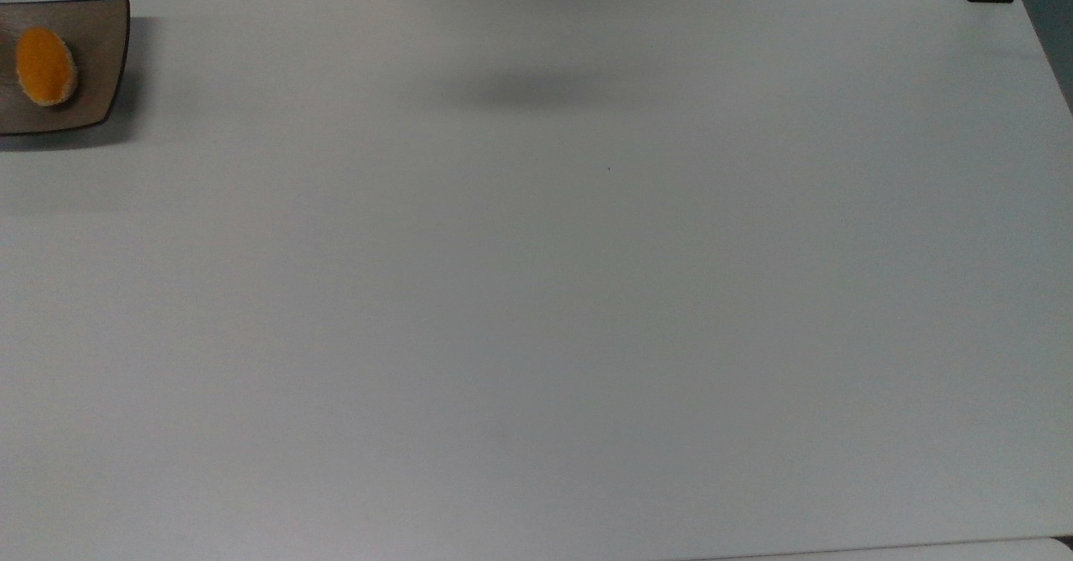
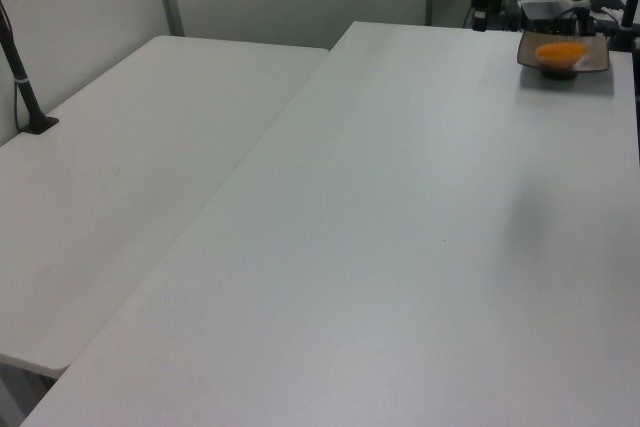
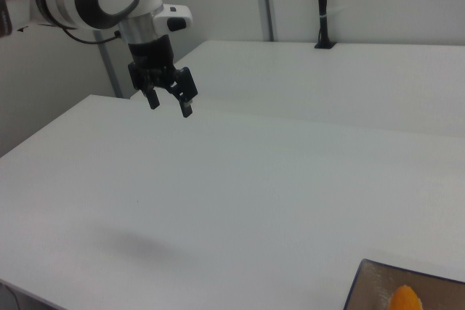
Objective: Bread is placed on a ceramic plate
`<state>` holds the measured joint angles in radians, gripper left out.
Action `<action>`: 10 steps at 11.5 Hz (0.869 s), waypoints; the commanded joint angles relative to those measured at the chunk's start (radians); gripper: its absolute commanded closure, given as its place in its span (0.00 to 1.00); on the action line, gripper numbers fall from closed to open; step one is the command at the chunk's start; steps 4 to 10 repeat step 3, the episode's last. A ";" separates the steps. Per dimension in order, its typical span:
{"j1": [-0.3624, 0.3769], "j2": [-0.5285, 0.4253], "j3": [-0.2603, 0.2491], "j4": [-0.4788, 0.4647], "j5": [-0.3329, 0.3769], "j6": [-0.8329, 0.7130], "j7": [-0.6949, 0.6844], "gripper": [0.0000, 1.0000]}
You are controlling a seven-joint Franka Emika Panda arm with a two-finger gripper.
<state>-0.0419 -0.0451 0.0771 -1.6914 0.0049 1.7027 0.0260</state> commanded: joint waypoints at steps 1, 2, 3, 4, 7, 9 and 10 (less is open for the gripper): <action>0.030 -0.010 -0.020 -0.033 0.003 0.026 0.003 0.00; 0.031 -0.012 -0.020 -0.034 0.003 0.025 0.003 0.00; 0.031 -0.012 -0.020 -0.036 0.003 0.022 0.003 0.00; 0.031 -0.012 -0.020 -0.036 0.003 0.022 0.003 0.00; 0.031 -0.012 -0.020 -0.036 0.003 0.022 0.003 0.00; 0.031 -0.012 -0.020 -0.036 0.003 0.022 0.003 0.00; 0.031 -0.012 -0.020 -0.036 0.003 0.022 0.003 0.00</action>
